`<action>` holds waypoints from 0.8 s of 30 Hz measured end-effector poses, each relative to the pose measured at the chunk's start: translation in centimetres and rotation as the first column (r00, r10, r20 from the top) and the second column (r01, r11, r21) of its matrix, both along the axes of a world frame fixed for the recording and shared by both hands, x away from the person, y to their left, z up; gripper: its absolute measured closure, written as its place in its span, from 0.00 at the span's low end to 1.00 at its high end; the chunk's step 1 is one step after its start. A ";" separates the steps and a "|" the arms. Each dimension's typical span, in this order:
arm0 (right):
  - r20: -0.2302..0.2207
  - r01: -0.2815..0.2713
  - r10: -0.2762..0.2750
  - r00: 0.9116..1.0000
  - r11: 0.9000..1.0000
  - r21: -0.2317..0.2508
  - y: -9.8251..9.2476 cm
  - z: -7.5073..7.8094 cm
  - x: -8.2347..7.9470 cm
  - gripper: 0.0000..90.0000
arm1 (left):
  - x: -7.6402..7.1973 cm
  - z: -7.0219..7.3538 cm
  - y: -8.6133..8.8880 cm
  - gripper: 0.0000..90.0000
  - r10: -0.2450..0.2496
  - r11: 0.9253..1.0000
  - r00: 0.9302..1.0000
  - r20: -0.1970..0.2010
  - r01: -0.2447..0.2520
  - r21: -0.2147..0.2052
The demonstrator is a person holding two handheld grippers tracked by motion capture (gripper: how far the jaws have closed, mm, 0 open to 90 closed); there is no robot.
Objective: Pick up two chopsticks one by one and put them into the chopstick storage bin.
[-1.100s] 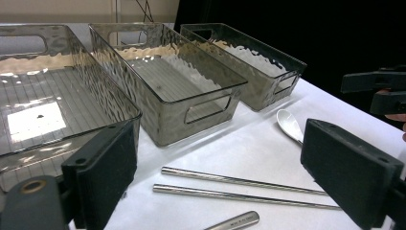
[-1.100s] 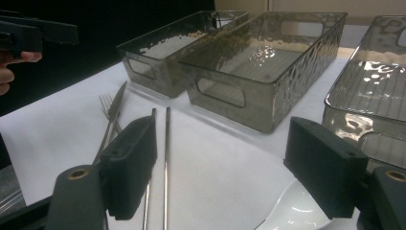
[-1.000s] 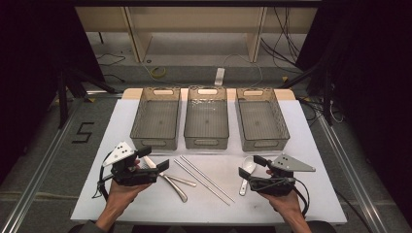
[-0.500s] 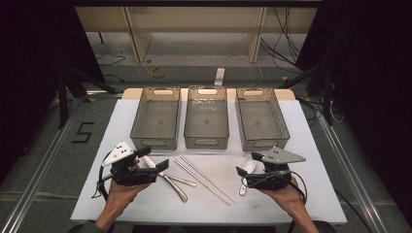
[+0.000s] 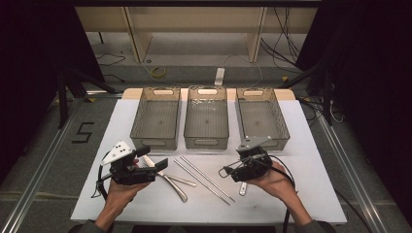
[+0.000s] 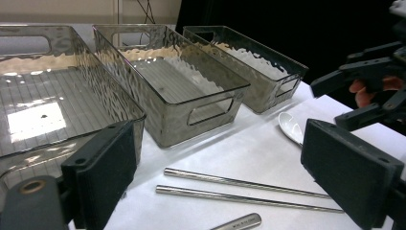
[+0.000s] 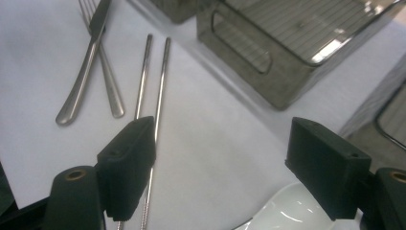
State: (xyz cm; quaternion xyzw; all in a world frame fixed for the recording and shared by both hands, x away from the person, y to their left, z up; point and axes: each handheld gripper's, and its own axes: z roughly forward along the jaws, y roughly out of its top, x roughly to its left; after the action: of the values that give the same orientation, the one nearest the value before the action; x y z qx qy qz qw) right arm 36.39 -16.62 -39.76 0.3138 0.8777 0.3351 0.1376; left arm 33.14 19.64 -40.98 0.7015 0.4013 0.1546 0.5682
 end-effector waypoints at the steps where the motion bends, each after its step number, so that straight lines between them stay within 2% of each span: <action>1: -0.011 -0.007 0.007 1.000 1.000 -0.015 0.3 0.0 0.2 0.30 | 0.0 0.0 0.0 0.13 -0.001 1.000 1.000 0.001 0.001 0.001; 2: -0.011 -0.007 0.007 1.000 1.000 -0.015 0.3 0.0 0.2 0.30 | 0.0 0.0 0.0 0.13 -0.001 1.000 1.000 0.003 0.001 0.001; 5: -0.041 -0.028 0.025 0.999 0.997 -0.072 1.8 -0.3 0.7 0.31 | 0.0 0.0 0.0 0.13 -0.002 1.000 1.000 0.003 0.002 -0.001; 7: -0.069 -0.045 0.038 0.997 0.995 -0.095 2.4 -0.6 1.0 0.31 | 0.0 0.0 0.0 0.13 -0.005 1.000 1.000 -0.001 0.005 -0.005; 9: -0.077 -0.049 0.041 0.996 0.993 -0.104 2.7 -0.7 1.2 0.31 | 0.0 0.0 0.0 0.13 -0.005 1.000 1.000 -0.001 0.005 -0.006; 11: -0.100 -0.051 0.037 0.994 0.989 -0.136 3.3 -1.1 1.4 0.32 | 0.0 0.0 0.0 0.13 -0.006 1.000 1.000 -0.001 0.006 -0.006; 17: -0.143 -0.080 0.054 0.988 0.980 -0.182 4.7 -2.1 1.7 0.39 | 0.0 0.1 -0.1 0.13 -0.012 1.000 1.000 0.001 0.012 -0.004; 22: -0.193 -0.108 0.065 0.979 0.969 -0.222 5.8 -3.2 1.8 0.45 | 0.0 0.1 -0.1 0.13 -0.013 1.000 1.000 0.001 0.013 -0.005; 23: -0.211 -0.122 0.073 0.975 0.965 -0.233 6.1 -3.5 1.9 0.48 | 0.0 0.1 -0.1 0.13 -0.013 1.000 1.000 0.001 0.013 -0.005; 24: -0.211 -0.122 0.073 0.975 0.965 -0.233 6.1 -3.5 1.9 0.48 | 0.0 0.1 -0.1 0.13 -0.013 1.000 1.000 0.002 0.013 -0.006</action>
State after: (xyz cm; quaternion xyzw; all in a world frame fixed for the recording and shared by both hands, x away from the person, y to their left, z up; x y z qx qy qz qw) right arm 38.28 -10.55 -43.28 0.2827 0.9361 0.1976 0.0694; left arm 33.11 19.57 -40.87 0.7024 0.3966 0.1502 0.5716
